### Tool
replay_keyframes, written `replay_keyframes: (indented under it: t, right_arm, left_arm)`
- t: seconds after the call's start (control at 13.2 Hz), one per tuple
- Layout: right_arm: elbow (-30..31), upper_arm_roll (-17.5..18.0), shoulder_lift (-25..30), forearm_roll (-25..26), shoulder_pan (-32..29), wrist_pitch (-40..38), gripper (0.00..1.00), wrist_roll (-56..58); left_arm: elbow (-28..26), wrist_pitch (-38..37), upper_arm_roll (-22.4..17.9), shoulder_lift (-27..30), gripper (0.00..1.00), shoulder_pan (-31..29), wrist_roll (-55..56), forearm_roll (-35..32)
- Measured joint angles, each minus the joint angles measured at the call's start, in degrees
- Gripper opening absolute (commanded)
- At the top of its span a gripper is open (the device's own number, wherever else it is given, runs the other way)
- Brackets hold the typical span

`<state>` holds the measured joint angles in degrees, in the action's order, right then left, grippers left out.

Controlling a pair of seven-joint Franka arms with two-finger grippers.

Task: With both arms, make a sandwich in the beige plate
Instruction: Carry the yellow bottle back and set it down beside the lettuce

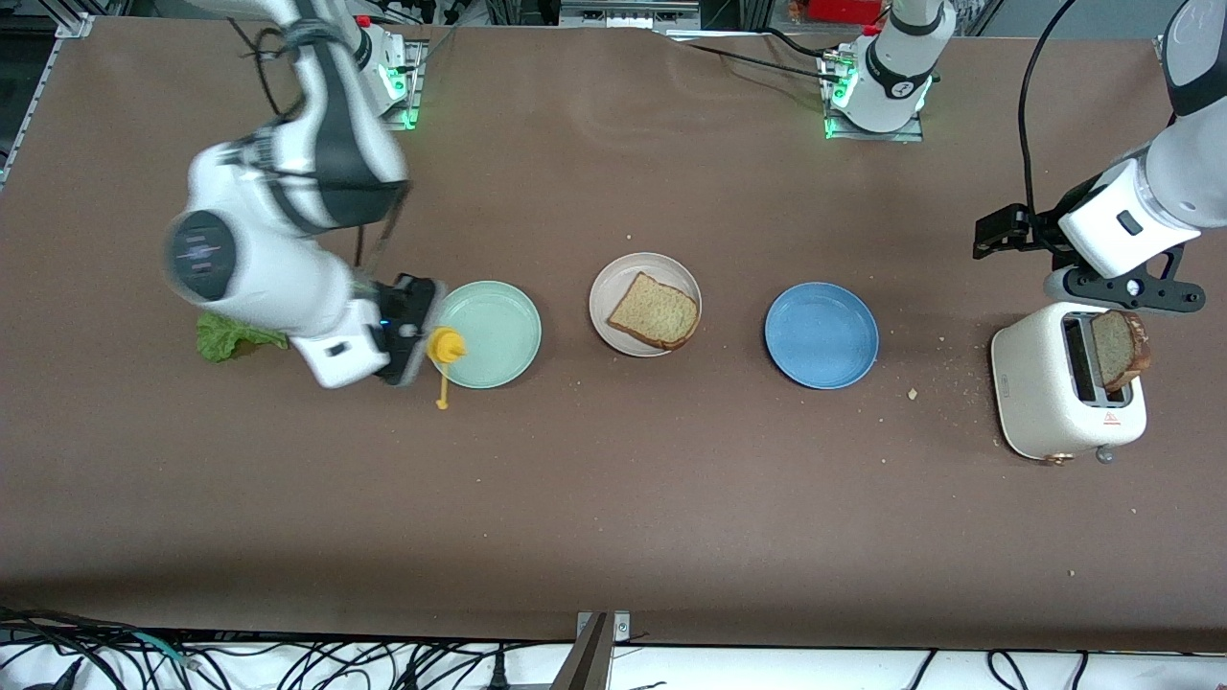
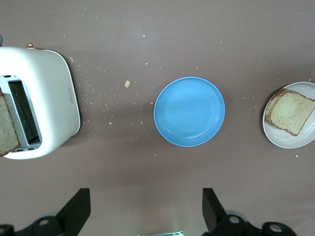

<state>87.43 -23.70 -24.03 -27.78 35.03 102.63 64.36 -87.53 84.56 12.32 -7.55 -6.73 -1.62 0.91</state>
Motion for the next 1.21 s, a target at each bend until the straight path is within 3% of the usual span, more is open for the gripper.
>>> replay_keyframes:
  t: [0.23,0.45,0.61,0.91,1.21]
  right_arm:
    - [11.5,-6.11,5.27,-10.85,-1.93,-0.45,0.0,15.58]
    - [23.44,-15.04,7.83,-20.55,-2.01,-4.74,0.0,34.8]
    - [29.19,-18.9,7.82,-23.15,-3.78,-7.67,0.0,45.64]
    - [38.63,-19.36,6.41,-27.9,-9.21,-8.07,0.0,64.4]
    - [40.92,-19.31,-1.49,-33.39,-13.22,-10.52,0.0,80.29]
  left_arm:
    - [-0.05,0.0,0.22,-1.1,1.0,0.04,0.0,-0.03]
    - [-0.06,-0.9,0.62,-1.41,1.0,0.07,0.0,-0.03]
    - [-0.06,-2.41,1.74,-1.4,1.0,0.49,0.0,-0.03]
    - [0.1,-2.94,1.97,-1.3,1.0,0.99,0.0,-0.06]
    - [0.14,-3.93,1.96,-1.26,1.0,0.9,0.0,-0.07]
